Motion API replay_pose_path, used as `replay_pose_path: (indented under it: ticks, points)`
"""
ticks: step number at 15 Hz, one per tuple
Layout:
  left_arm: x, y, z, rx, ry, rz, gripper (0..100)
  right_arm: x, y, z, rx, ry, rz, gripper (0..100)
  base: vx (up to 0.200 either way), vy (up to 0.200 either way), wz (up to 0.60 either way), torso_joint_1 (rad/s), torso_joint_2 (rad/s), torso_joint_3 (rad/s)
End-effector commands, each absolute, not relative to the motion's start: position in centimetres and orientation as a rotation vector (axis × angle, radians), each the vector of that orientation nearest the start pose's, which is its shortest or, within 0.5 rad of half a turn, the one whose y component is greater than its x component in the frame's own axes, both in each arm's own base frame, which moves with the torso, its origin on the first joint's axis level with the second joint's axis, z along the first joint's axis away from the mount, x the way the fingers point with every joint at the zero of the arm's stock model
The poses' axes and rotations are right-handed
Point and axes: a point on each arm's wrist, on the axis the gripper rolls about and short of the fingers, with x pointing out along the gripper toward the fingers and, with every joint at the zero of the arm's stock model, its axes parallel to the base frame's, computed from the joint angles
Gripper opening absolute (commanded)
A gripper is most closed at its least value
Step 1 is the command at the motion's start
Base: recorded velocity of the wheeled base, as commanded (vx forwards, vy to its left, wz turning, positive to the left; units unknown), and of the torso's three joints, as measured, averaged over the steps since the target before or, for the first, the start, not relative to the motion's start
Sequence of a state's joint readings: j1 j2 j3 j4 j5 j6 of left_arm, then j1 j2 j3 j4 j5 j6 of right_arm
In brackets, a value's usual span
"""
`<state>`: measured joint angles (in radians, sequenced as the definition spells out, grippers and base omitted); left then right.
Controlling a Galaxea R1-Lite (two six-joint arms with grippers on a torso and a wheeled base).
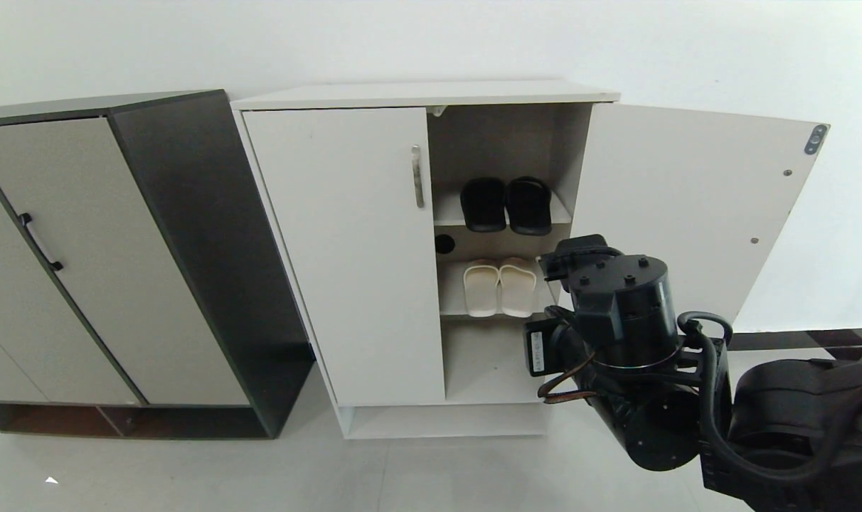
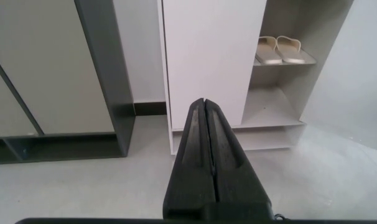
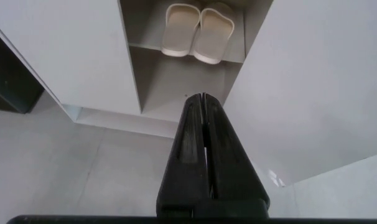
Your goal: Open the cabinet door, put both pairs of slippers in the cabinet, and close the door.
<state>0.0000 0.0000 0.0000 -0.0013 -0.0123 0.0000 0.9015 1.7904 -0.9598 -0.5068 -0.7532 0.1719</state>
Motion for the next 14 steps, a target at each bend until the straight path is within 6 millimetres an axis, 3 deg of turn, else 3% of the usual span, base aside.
replay_pose_path:
  ticks: [1,7,14]
  points:
    - [-2.27,-0.03,7.57,0.000,0.000,-0.012,0,21.82,24.96,18.28,-0.070,0.233,0.125,0,0.000,0.000,0.00,0.007,-0.23,-0.242]
    - [-2.27,-0.03,7.57,0.000,0.000,-0.012,0,21.91,24.99,18.13,-0.073,0.236,0.123,0,0.000,0.000,0.00,0.047,-0.39,-0.346]
    - [-2.27,-0.03,7.57,0.000,0.000,-0.012,0,22.00,24.95,18.08,-0.074,0.237,0.120,0,0.000,0.000,0.00,0.137,-0.46,-0.336]
